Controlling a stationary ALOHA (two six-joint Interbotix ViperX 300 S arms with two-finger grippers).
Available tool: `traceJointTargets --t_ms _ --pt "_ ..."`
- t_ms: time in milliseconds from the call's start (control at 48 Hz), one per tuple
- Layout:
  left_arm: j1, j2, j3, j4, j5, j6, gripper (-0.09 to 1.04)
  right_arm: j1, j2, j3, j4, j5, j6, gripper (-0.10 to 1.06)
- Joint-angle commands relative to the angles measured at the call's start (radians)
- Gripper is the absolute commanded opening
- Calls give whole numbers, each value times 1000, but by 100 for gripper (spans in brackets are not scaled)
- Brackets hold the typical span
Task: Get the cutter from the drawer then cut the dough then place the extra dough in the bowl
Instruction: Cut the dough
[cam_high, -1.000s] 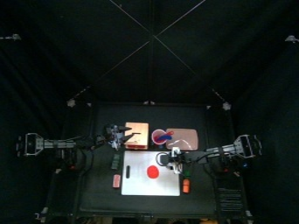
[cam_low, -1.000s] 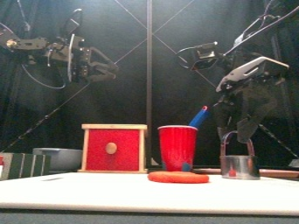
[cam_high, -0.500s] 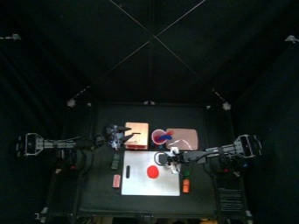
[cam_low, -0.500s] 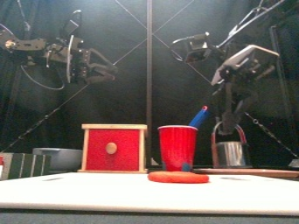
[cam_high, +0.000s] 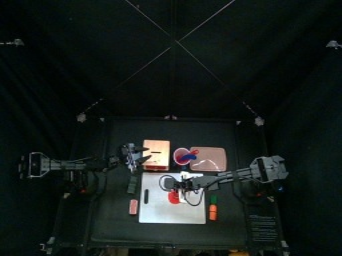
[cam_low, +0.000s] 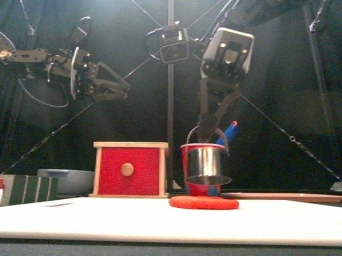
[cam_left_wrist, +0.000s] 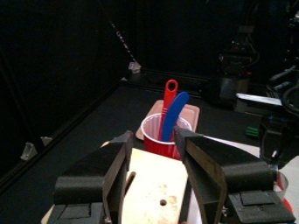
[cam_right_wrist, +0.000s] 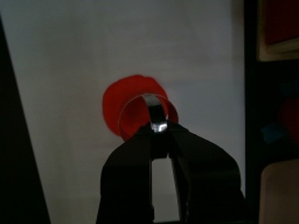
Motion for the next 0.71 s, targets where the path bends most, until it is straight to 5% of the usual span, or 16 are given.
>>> traceJointTargets --t_ms 21,167,708 --pt "-5 -5 -6 3 -8 2 81 25 15 -63 -87 5 63 39" --pt "-6 -5 6 2 -8 0 81 46 28 -81 -140 20 118 39" --pt "-6 -5 14 2 -8 0 81 86 54 -86 -149 66 121 39"
